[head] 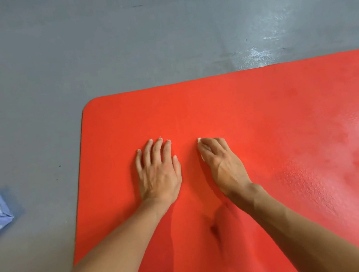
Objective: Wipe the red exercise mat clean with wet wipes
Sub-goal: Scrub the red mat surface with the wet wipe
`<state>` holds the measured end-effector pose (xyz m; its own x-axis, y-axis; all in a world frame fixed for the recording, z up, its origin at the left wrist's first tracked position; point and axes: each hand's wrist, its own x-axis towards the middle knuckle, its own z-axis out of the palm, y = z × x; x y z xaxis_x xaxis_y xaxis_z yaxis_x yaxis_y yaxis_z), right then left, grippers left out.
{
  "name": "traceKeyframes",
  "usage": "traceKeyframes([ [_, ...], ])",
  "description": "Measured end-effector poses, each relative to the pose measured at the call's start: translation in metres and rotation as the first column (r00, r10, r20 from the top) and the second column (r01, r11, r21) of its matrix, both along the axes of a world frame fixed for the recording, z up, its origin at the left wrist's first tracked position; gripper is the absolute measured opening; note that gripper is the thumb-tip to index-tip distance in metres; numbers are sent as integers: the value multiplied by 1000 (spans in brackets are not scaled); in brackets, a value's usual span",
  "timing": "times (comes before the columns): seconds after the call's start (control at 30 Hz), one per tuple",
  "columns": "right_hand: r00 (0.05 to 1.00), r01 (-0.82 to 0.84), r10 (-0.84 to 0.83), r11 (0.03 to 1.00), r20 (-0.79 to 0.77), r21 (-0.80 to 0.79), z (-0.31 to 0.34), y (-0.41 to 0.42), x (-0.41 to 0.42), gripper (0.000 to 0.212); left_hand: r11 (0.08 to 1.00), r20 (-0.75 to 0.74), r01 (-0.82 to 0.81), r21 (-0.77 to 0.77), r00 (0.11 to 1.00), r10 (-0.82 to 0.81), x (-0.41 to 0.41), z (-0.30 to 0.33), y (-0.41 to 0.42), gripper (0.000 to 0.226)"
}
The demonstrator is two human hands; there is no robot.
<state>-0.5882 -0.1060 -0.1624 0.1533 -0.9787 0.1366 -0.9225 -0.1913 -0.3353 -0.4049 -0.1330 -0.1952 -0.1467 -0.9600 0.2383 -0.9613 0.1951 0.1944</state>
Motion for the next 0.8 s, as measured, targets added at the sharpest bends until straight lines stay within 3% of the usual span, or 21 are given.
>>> traceKeyframes([
  [0.13,986,-152,144,984,-88,-93,-3,-7,-18,42,996,-22,89,4,996,-89,1,2,2,53],
  [0.2,997,47,-53,992,-51,-116,-6,-17,-45,41,990,-26,142,10,990,-142,1,3,2,53],
  [0.27,942,336,-334,940,40,-64,-9,-24,-56,35,990,-16,136,22,991,-136,1,4,2,53],
  [0.33,899,432,-425,901,111,-51,-11,-25,-29,24,992,-5,120,30,993,-120,1,3,1,52],
  [0.37,917,384,-373,921,139,-59,-10,-22,-6,23,992,-5,119,30,993,-119,1,2,2,52],
  [0.43,988,111,-98,987,121,-114,-7,-8,34,26,991,-15,130,30,991,-130,2,1,2,52],
  [0.5,987,-150,157,978,33,-147,-2,-3,36,27,990,-20,136,37,991,-135,3,2,1,51],
  [0.53,984,-179,180,971,-6,-158,-2,-9,21,29,990,-17,132,37,991,-132,3,3,1,51],
  [0.63,991,130,-133,980,-5,-151,-5,-30,-47,28,992,1,121,46,993,-122,2,4,1,51],
  [0.7,924,381,-378,920,49,-94,-6,-33,-75,26,991,9,122,63,992,-123,2,4,1,51],
  [0.73,897,441,-437,893,61,-89,-5,-30,-69,26,990,11,122,73,992,-123,3,4,0,52],
  [0.8,919,391,-383,916,96,-86,-4,-14,-29,30,990,7,121,72,993,-122,3,4,1,52],
])
